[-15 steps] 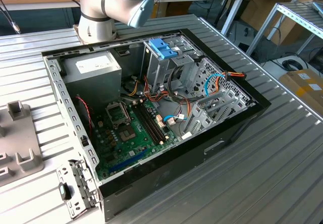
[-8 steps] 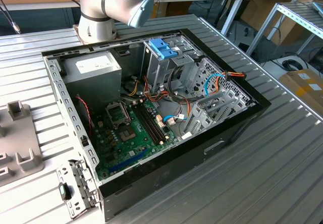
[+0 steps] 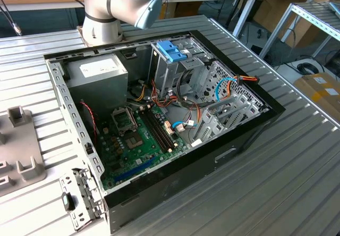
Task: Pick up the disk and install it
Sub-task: 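Pick up the disk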
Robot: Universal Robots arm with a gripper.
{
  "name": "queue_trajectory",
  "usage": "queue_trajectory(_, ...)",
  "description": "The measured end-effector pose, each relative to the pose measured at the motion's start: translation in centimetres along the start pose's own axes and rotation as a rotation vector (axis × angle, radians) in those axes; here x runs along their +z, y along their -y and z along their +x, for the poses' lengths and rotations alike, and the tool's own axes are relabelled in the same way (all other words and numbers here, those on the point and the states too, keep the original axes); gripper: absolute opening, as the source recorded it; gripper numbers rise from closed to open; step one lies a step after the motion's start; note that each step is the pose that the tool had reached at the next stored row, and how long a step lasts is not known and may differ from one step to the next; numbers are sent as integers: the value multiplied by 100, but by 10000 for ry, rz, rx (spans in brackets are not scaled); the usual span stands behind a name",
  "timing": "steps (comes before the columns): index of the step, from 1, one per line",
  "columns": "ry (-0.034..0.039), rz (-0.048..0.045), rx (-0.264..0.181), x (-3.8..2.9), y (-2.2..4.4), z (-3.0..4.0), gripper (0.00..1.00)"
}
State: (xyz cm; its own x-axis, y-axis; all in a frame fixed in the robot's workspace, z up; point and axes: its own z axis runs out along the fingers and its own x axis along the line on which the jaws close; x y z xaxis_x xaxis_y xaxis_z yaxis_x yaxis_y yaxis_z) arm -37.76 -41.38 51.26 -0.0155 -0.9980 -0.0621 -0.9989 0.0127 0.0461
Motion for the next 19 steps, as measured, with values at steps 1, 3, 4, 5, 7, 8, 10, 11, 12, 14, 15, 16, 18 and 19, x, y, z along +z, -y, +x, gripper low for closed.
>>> queue_trajectory(1, -1, -1, 0, -1, 7, 0, 37)
queue_trajectory(3, 0, -1, 0, -1, 18, 0, 37)
queue_trajectory(4, 1, -1, 0, -1, 26, -1, 37)
queue_trajectory(5, 1, -1, 0, -1, 31, -1, 37)
queue_trajectory(7, -1, -1, 0, -2, 46, -1, 37)
queue_trajectory(8, 0, 0, 0, -2, 50, -1, 37)
queue_trajectory(10, 1, -1, 0, -2, 61, -1, 37)
queue_trajectory(11, 0, -1, 0, -2, 69, -1, 37)
queue_trajectory(12, -1, -1, 0, -3, 78, -1, 37)
queue_trajectory(14, 0, -1, 0, -3, 89, -1, 37)
queue_trajectory(15, 0, -2, 0, -3, 95, -2, 37)
queue_trajectory(16, 0, -1, 0, -3, 100, -1, 37)
queue_trajectory(18, 0, -2, 0, -4, 110, -2, 37)
queue_trajectory(19, 0, -1, 0, -3, 116, -2, 37)
